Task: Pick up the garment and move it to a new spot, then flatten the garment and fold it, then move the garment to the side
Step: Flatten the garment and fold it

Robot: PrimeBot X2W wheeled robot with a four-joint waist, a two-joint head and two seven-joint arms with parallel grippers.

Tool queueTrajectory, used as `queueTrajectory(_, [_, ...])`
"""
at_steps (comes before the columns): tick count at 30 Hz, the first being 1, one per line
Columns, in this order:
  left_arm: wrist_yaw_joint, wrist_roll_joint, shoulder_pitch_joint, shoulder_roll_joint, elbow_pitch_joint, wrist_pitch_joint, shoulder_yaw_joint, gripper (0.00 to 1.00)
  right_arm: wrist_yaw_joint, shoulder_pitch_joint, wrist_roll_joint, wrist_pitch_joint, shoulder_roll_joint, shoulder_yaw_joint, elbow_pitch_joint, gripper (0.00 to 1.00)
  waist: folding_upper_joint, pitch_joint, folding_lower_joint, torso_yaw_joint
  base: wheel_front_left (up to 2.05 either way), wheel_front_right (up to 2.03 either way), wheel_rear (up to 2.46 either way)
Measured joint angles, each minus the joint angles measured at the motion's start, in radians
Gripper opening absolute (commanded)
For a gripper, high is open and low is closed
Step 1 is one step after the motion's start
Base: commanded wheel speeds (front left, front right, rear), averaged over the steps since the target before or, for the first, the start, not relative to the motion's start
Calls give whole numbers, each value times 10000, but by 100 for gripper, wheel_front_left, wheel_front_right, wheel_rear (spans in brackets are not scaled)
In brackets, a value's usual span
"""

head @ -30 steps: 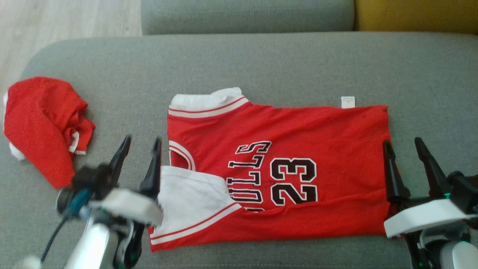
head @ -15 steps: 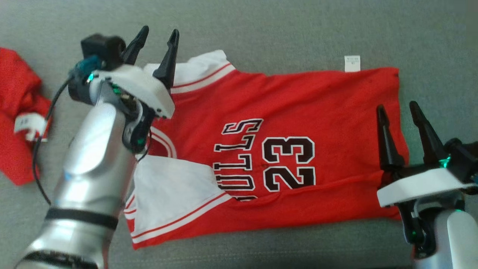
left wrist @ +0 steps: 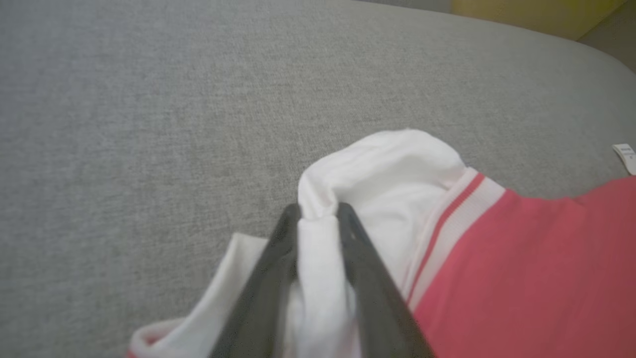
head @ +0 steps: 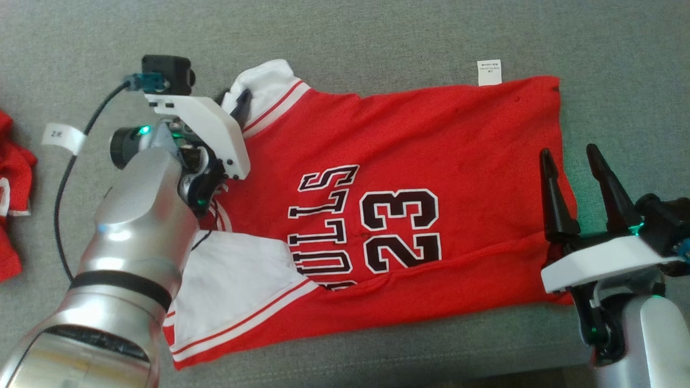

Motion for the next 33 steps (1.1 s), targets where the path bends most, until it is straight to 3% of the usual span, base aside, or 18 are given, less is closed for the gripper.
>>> queueTrajectory(1, [-2,-100,4,4,52,6,-136,0,0,-1,2,0,0,-17,12,100,0,-11,0,12,0,0,0])
queueTrajectory(4, [-8,-309,4,44,69,-186,-514,0,0,-4,71,0,0,-84,77,100,0,-53,0,61,0,0,0])
queueTrajectory(8, [-10,-330,4,105,192,-1269,-777,0,0,-151,61,4,2,-226,217,100,0,-161,0,141,0,0,0])
queueTrajectory(13, [-12,-332,-140,77,441,-2008,-1041,0,0,-1105,-109,132,-12,-512,859,100,0,-286,-1,276,0,0,0])
queueTrajectory(19, [-12,-537,-381,-123,510,-2382,-1469,0,0,-3436,111,451,-742,-713,2924,100,0,-237,-1,565,0,0,0])
queueTrajectory(24, [-12,-784,-462,-297,497,-2571,-1933,0,0,-5250,186,957,-1312,-642,5382,100,0,-91,-1,889,0,0,0])
queueTrajectory(28, [-12,-1026,-526,-389,437,-2685,-2295,0,0,-5696,-77,1969,-1469,-596,7135,100,0,-20,0,1128,0,0,0])
queueTrajectory(32, [-12,-1304,-526,-451,430,-2782,-2562,0,0,-5864,-31,2510,-1496,-571,7758,100,0,8,-1,1246,0,0,0])
queueTrajectory(33, [-12,-1361,-526,-454,431,-2824,-2617,0,0,-5987,0,2615,-1511,-577,7848,91,0,5,-1,1253,0,0,0])
